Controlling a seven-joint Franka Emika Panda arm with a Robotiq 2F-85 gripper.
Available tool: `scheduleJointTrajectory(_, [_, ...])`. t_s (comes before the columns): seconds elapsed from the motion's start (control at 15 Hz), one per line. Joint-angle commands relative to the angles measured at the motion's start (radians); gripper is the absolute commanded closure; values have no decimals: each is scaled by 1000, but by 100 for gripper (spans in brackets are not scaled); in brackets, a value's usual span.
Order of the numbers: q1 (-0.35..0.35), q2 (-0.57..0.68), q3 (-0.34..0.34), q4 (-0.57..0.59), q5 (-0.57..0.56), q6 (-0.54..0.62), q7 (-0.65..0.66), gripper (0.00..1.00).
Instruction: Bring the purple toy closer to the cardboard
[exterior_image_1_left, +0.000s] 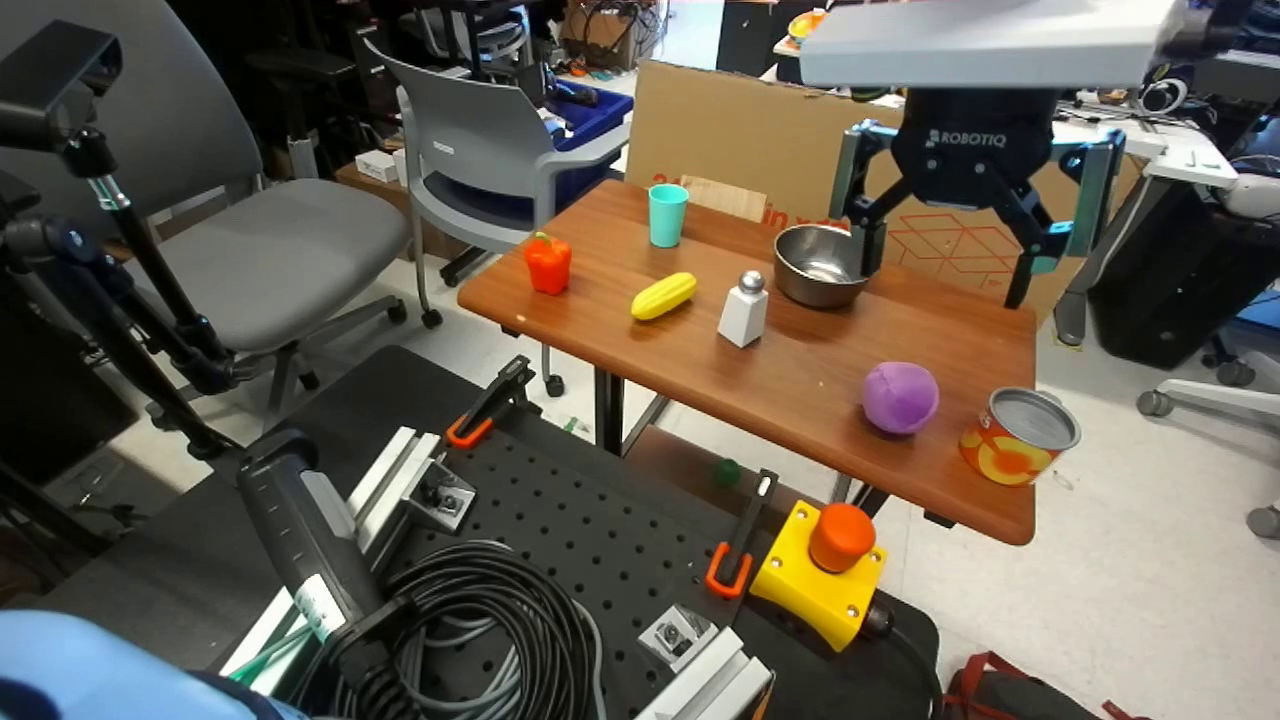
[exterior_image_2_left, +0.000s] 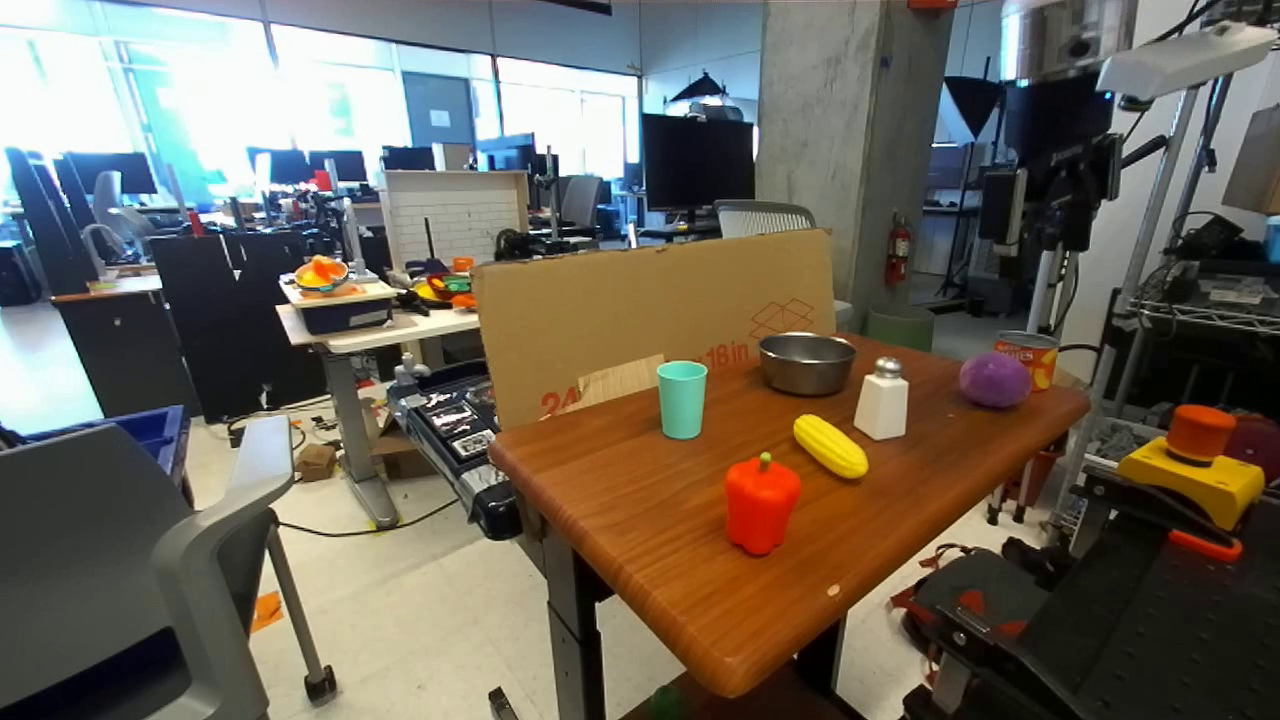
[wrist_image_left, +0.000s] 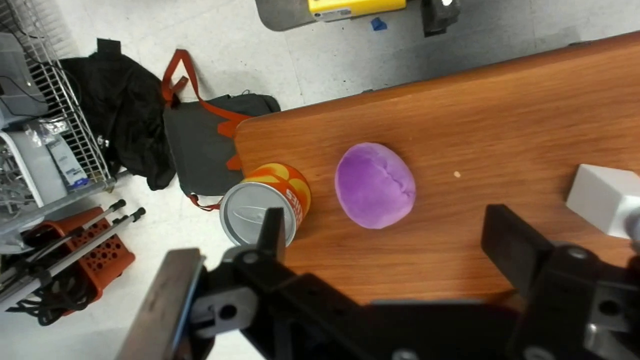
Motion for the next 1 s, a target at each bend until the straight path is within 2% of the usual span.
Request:
scheduleJointTrajectory(0.0, [15, 144, -31, 95, -85, 47, 43, 0])
scheduleJointTrajectory(0.33, [54, 289, -58, 184, -131, 65, 17, 0])
scheduleJointTrajectory(0.93, [116, 425, -67, 268, -105, -30, -57, 0])
